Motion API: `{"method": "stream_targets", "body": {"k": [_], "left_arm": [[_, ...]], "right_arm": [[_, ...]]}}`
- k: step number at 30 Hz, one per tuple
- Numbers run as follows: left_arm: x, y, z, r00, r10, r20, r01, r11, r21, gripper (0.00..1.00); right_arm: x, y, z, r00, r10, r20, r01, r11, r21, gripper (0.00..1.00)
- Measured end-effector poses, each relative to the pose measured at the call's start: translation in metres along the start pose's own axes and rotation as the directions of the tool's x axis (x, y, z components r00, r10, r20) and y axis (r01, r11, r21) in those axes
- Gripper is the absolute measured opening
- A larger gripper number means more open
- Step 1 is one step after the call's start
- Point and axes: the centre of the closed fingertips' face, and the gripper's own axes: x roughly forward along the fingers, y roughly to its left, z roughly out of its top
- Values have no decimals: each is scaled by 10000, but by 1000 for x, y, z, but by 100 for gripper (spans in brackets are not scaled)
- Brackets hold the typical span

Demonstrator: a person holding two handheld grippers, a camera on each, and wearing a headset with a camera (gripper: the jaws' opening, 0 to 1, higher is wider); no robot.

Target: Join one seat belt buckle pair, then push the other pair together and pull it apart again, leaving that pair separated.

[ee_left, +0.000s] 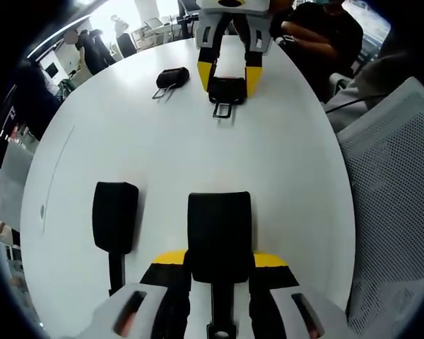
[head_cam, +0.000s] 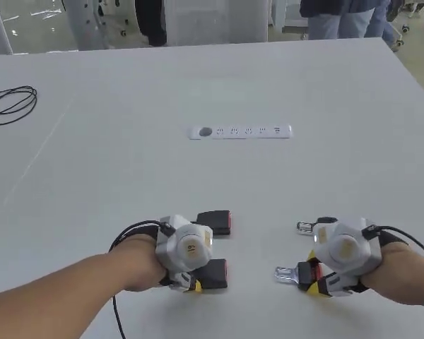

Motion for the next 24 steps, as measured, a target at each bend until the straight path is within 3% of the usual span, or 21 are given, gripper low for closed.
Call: {"method": "stream_targets", "body": {"k": [6,14,24], "left_arm": [[0,0,0,10000,-48,-41,48,10000,54,31],[1,0,0,9999,-157,-66,158,9997,160,31],[1,0,0,9994,-321,-124,324,9991,276,31]], "right_arm": [[11,4,25,9999,59,119,-54,9993,-361,33],[21,-1,44,9994,-1,351,11,9996,-266,32],[35,5,73,9987,258,432,-224,9967,-785,32]]}}
